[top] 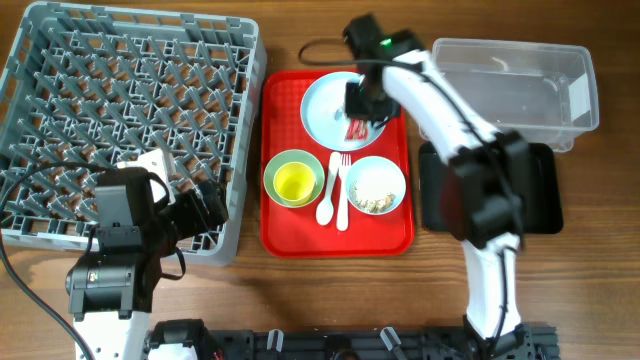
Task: Sort waste into correct bins and load items into the dishwasher rack
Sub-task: 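Grasp the red wrapper and drop it into the clear bin, then reach the right gripper back to the tissue on the plate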
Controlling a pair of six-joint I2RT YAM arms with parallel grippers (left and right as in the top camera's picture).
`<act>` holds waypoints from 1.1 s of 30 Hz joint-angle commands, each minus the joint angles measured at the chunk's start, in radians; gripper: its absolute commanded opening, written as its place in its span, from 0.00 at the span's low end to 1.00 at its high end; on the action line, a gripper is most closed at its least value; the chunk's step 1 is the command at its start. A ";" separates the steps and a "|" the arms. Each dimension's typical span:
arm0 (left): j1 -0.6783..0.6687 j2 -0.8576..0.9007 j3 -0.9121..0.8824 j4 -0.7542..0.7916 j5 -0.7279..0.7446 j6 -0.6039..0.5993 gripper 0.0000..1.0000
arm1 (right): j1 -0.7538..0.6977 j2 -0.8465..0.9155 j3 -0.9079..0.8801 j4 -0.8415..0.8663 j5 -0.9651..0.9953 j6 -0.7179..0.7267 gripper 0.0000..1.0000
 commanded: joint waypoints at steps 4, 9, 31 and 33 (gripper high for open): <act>0.000 -0.007 0.017 0.003 -0.010 -0.002 1.00 | -0.153 -0.267 0.008 0.052 0.032 -0.003 0.04; 0.000 -0.007 0.017 0.003 -0.010 -0.002 1.00 | -0.298 -0.306 0.008 0.041 0.082 0.113 0.04; 0.000 -0.007 0.017 0.003 -0.010 -0.002 1.00 | -0.409 -0.319 -0.130 0.230 -0.324 -0.189 0.71; 0.000 -0.007 0.017 0.003 -0.010 -0.002 1.00 | -0.343 -0.319 -0.130 0.253 -0.321 -0.228 0.76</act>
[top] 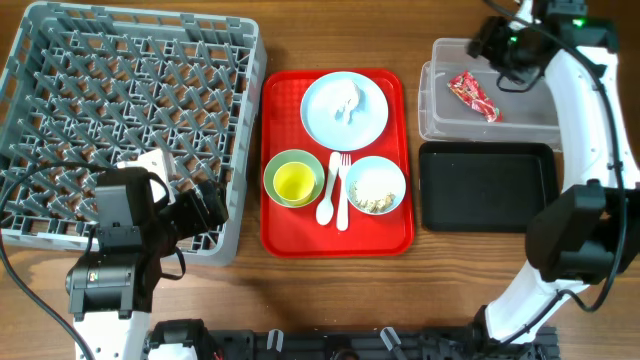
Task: Sort waste into correct bins and load items into the dishwasher rack
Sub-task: 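Reach the right gripper back to the tissue on the plate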
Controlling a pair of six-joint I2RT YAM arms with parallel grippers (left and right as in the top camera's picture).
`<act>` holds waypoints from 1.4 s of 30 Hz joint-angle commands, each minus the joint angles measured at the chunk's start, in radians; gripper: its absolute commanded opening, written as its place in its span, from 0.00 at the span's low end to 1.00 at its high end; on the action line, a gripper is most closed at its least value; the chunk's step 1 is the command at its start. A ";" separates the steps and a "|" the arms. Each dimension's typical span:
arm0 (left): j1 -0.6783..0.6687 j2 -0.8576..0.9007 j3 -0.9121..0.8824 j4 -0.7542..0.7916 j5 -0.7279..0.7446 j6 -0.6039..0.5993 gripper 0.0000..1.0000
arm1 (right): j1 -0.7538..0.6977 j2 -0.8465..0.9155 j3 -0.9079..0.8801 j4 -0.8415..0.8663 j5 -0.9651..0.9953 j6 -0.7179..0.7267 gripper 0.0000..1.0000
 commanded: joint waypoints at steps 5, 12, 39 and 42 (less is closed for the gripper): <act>0.000 -0.007 0.017 0.003 -0.010 -0.002 1.00 | 0.295 0.006 0.002 0.096 0.074 -0.166 0.92; 0.000 -0.007 0.017 0.002 -0.010 -0.002 1.00 | 0.454 0.136 0.002 0.159 0.266 -0.052 0.98; 0.000 -0.007 0.017 0.002 -0.010 -0.002 1.00 | 0.490 0.410 0.002 0.186 0.217 0.121 0.33; 0.000 -0.007 0.017 0.002 -0.010 -0.002 1.00 | 0.490 0.402 0.002 0.132 0.216 0.122 0.20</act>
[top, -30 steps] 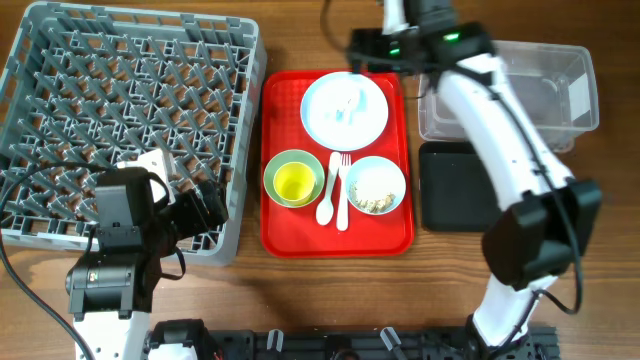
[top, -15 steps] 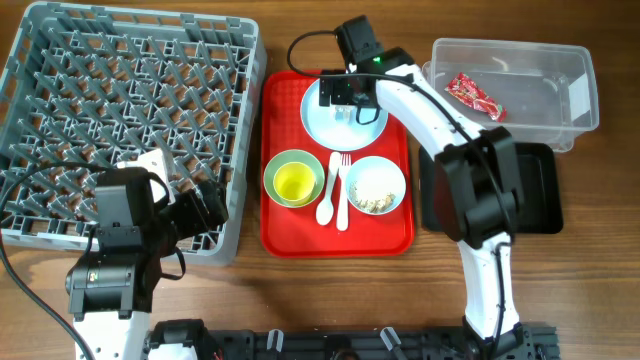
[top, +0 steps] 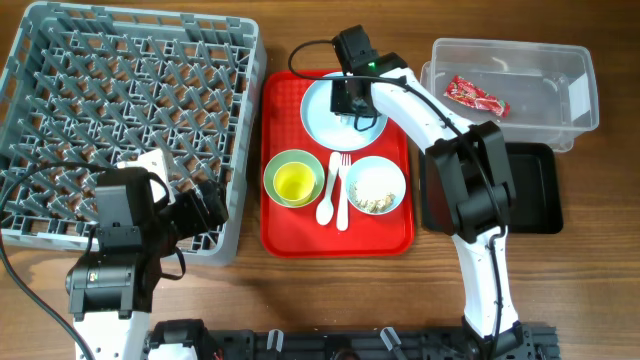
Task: Sort waste into correct bins and load items into the dishwasher rack
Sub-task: 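Reach the right gripper back to the tissue on the plate, then grasp the white tissue and release it into the clear bin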
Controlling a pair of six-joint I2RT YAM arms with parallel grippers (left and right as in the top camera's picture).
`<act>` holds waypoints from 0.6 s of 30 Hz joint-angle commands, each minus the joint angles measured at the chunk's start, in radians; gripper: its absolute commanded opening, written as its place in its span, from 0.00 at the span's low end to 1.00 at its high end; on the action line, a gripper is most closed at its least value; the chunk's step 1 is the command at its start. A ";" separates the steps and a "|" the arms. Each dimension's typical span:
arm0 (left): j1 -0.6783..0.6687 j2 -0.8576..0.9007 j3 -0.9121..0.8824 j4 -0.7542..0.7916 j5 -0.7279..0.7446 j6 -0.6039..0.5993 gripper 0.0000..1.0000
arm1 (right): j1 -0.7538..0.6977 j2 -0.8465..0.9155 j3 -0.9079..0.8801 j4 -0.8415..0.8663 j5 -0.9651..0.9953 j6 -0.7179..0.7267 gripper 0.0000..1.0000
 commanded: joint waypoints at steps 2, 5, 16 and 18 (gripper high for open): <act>0.000 -0.007 0.017 0.002 -0.010 -0.002 1.00 | -0.006 -0.010 0.002 -0.074 -0.015 -0.001 0.10; 0.000 -0.007 0.017 0.003 -0.010 -0.002 1.00 | -0.025 -0.074 0.002 -0.124 -0.012 -0.004 0.04; 0.000 -0.007 0.017 0.002 -0.010 -0.002 1.00 | -0.138 -0.422 0.002 -0.146 0.012 -0.055 0.04; 0.000 -0.007 0.017 0.002 -0.010 -0.002 1.00 | -0.187 -0.462 0.002 -0.146 0.011 -0.052 0.04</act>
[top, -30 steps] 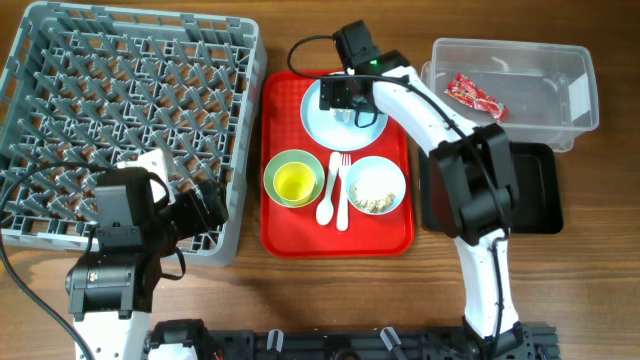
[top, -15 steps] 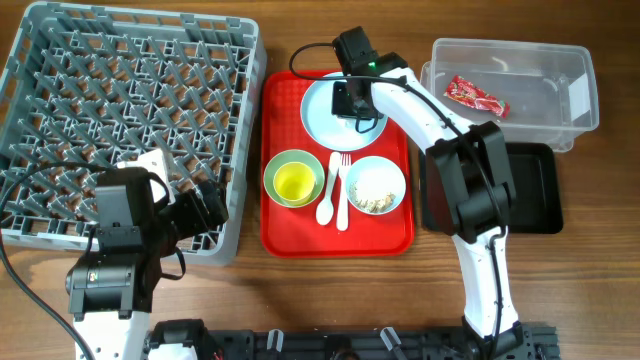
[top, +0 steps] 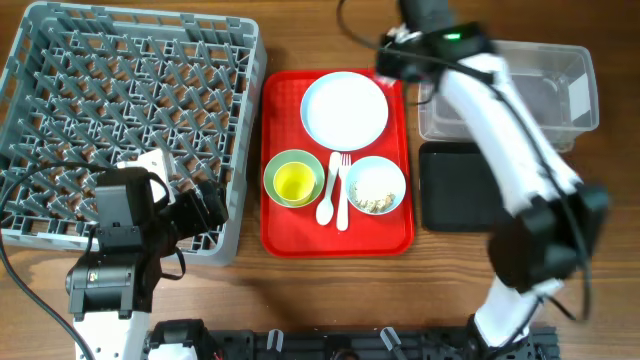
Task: Sort waste into correct bins and load items into the dishwasher rack
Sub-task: 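Grasp the white tissue and release it into the clear bin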
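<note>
On the red tray (top: 280, 232) lie an empty pale blue plate (top: 345, 110), a green bowl (top: 293, 179), a pale blue bowl with food scraps (top: 376, 186), and a white fork and spoon (top: 334, 192). My right gripper (top: 396, 60) is blurred over the tray's far right corner, beside the clear bin (top: 560, 85); its jaws do not show clearly. The arm covers the bin's left part. My left gripper (top: 205, 205) rests at the near right corner of the grey dishwasher rack (top: 60, 60).
A black tray (top: 460, 200) lies in front of the clear bin, right of the red tray. The right arm runs from the near right edge up across the black tray and the bin. A dark cable runs off the top edge.
My right gripper was over the blue plate; it is now past the tray's far right corner, next to the clear bin. The plate now shows bare. The left arm has not moved.
My right gripper was first down on the plate at a red wrapper. Then it was over the clear bin with the wrapper lying inside, and white scrap remained on the plate. It was back on the plate afterwards; now the plate is bare and the gripper is by the bin.
</note>
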Controlling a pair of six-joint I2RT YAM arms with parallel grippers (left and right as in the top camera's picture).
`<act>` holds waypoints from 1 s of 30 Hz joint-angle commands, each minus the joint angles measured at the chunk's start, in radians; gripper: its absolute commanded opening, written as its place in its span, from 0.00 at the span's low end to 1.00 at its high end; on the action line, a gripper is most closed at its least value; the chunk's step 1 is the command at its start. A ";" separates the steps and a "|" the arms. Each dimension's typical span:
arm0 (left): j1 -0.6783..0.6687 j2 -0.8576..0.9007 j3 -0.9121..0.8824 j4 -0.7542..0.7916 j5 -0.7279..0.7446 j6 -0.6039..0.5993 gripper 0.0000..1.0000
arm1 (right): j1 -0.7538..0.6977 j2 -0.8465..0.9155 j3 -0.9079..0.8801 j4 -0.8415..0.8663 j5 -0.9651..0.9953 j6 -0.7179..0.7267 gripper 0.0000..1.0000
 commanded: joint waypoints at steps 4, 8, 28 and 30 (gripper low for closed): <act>0.000 -0.007 0.017 0.003 -0.010 -0.002 1.00 | -0.155 -0.055 0.005 -0.024 0.022 0.026 0.04; 0.000 -0.007 0.017 0.003 -0.010 -0.002 1.00 | -0.241 -0.039 0.005 -0.046 0.018 0.034 0.04; 0.000 -0.007 0.017 0.003 -0.010 -0.002 1.00 | -0.294 0.095 0.005 -0.150 0.062 -0.064 0.67; 0.000 -0.007 0.017 0.004 -0.010 -0.002 1.00 | -0.294 0.069 0.005 -0.165 0.062 -0.087 0.68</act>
